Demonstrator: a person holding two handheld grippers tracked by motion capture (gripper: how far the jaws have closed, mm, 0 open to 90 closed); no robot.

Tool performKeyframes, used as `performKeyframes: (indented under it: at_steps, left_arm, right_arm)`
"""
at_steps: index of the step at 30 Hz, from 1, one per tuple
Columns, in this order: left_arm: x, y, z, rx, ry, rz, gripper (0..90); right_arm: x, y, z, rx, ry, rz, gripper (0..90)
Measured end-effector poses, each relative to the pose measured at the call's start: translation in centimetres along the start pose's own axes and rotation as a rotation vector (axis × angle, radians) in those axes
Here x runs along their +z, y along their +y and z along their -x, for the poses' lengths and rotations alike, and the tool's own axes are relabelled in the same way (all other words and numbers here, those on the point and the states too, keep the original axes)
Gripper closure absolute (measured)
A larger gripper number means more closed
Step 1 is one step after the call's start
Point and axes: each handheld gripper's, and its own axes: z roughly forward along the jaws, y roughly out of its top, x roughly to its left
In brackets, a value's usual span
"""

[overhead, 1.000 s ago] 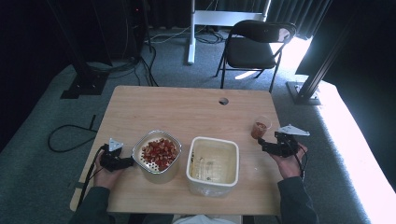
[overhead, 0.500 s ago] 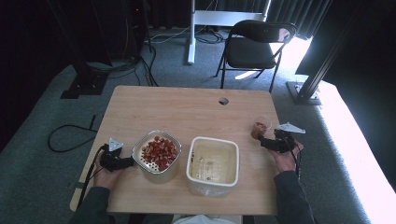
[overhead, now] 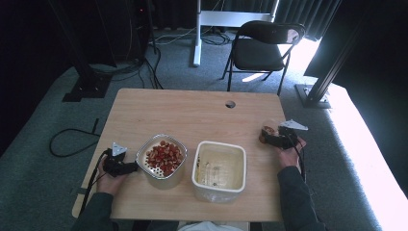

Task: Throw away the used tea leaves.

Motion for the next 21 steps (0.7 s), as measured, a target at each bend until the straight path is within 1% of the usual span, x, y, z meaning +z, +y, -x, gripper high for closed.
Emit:
performKeyframes:
  at_steps: [4,7,8,9,10,12,14,16,21]
  left_arm:
    - [0.0,0.0,0.0,0.0,0.0,0.0,25.4]
    - [0.0,0.0,0.0,0.0,0.0,0.0,25.4]
    - [0.0,0.0,0.0,0.0,0.0,0.0,25.4]
    - [0.0,0.0,0.0,0.0,0.0,0.0,25.4]
    - [0.0,0.0,0.0,0.0,0.0,0.0,25.4]
    - [0.0,0.0,0.0,0.0,0.0,0.0,25.4]
    - [0.0,0.0,0.0,0.0,0.0,0.0,25.4]
    - [0.0,0.0,0.0,0.0,0.0,0.0,25.4]
    - [0.0,0.0,0.0,0.0,0.0,0.0,25.4]
  right_arm:
    - [0.7,0.0,0.1,0.007,0.008,0.018,23.8]
    - [1.1,-0.3,0.1,0.008,0.006,0.01,24.1]
    - [1.3,-0.4,0.1,0.017,0.015,0.012,24.2]
    - [1.5,-0.5,0.2,0.031,0.015,0.025,28.4]
    - [1.5,-0.5,0.1,0.031,0.016,0.038,29.7]
    - [1.6,-0.4,-0.1,0.014,0.004,0.045,32.8]
    - [1.6,-0.5,-0.2,0.011,0.004,0.048,33.7]
    - [1.6,-0.4,-0.2,0.012,0.003,0.05,36.6]
    - [1.2,-0.3,-0.4,0.01,0.019,0.049,38.4]
